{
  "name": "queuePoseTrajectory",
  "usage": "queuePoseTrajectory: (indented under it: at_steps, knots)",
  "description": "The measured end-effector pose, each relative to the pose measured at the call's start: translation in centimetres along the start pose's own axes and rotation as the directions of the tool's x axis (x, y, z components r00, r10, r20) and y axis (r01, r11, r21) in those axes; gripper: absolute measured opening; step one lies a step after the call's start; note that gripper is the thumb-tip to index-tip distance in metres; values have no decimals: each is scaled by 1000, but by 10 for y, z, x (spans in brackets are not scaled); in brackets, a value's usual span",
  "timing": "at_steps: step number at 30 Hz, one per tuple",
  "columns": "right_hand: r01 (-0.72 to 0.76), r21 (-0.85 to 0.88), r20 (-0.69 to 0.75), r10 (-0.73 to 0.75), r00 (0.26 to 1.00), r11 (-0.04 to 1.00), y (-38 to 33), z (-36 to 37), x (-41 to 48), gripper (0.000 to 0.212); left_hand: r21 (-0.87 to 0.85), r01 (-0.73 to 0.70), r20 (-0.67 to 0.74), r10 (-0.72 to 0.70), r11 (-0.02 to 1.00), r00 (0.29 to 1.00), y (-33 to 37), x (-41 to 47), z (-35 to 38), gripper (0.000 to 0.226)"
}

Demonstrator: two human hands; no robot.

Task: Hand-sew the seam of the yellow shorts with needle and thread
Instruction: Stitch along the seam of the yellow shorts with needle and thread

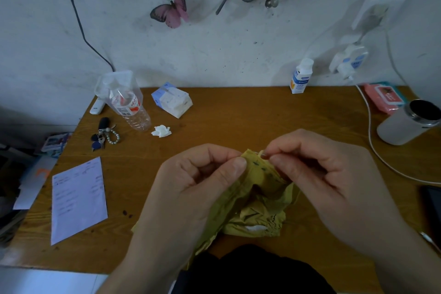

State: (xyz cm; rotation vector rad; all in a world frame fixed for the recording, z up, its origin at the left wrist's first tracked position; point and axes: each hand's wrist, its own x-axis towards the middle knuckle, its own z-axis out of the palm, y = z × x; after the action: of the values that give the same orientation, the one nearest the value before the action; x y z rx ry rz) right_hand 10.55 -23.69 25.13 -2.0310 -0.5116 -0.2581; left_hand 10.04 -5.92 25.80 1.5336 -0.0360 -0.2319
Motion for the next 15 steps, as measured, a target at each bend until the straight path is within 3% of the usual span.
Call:
queuePoseTrajectory:
  at_steps: [15]
  knots:
    - [-49,118,95,38,995,992,3,-2,1,15,-241,188,123,-162,952,979,4,3,-2,13]
